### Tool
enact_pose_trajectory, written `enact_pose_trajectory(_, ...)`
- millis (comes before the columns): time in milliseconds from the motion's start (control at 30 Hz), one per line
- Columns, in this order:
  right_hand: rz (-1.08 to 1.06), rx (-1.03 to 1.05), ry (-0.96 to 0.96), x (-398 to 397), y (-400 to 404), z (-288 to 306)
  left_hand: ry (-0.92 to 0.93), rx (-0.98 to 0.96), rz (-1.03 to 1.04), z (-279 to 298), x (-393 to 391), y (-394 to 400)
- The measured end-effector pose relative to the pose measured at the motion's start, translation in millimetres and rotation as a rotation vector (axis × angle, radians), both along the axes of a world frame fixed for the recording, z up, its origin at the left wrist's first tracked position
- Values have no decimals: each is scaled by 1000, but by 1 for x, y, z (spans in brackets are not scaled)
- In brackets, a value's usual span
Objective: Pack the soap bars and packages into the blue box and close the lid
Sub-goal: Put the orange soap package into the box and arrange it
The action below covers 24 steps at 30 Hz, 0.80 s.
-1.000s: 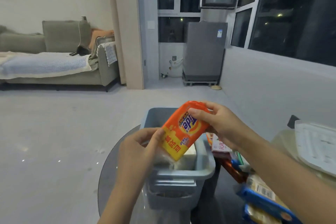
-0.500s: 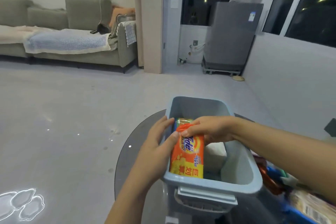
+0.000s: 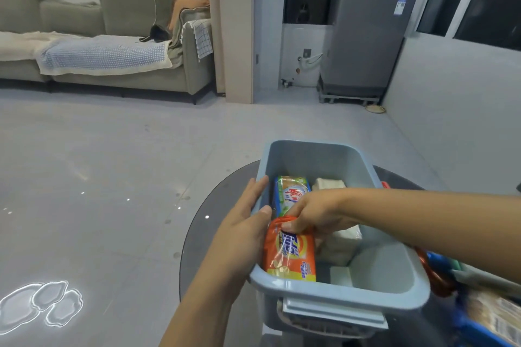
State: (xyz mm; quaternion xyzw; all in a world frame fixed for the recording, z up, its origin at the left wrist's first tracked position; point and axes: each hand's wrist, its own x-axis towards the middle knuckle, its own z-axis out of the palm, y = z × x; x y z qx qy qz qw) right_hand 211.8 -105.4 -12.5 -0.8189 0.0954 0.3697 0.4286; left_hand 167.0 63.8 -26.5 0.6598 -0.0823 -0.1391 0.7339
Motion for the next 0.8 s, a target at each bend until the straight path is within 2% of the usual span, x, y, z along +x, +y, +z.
enact_pose_trajectory(200, -108, -145, 61, 4, 18, -9, 85, -30, 15, -2, 1, 1)
enact_pose_trajectory(367, -74, -231, 44, 2, 21, -7, 98, -54, 18, -1, 0, 1)
enact_pose_trajectory(600, 123, -353, -171, -5, 9, 11, 76, -12, 50, 5, -5, 2)
enact_pose_trajectory(800, 16, -245, -303, -17, -6, 25, 23, 66, 105, 10, -7, 0)
